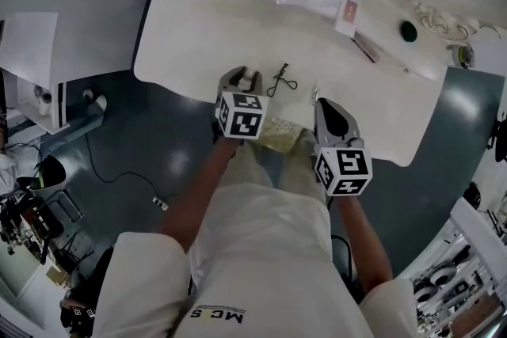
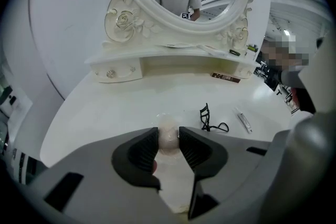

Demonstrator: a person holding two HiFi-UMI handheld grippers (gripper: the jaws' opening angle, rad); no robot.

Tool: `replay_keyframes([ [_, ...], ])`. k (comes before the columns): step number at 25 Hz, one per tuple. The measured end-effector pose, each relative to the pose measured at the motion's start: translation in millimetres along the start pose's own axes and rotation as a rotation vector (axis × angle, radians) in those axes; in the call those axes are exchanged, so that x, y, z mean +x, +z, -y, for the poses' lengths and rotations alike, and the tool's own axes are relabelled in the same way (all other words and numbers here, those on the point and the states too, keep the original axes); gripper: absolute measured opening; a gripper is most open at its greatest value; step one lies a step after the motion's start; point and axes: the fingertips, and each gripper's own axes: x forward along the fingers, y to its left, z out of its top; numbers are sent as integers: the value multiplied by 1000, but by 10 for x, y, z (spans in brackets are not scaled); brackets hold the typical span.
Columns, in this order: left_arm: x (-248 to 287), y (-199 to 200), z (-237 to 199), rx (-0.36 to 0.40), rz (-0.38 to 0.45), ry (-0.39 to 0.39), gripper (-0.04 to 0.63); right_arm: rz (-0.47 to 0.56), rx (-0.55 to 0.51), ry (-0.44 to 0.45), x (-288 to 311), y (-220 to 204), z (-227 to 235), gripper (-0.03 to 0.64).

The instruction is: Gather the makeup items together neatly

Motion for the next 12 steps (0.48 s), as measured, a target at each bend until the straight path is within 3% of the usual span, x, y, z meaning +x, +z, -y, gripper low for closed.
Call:
replay_keyframes([
  [12,62,-16,110,30,-8,19,131,1,7,-17,-88,-52,99,3],
])
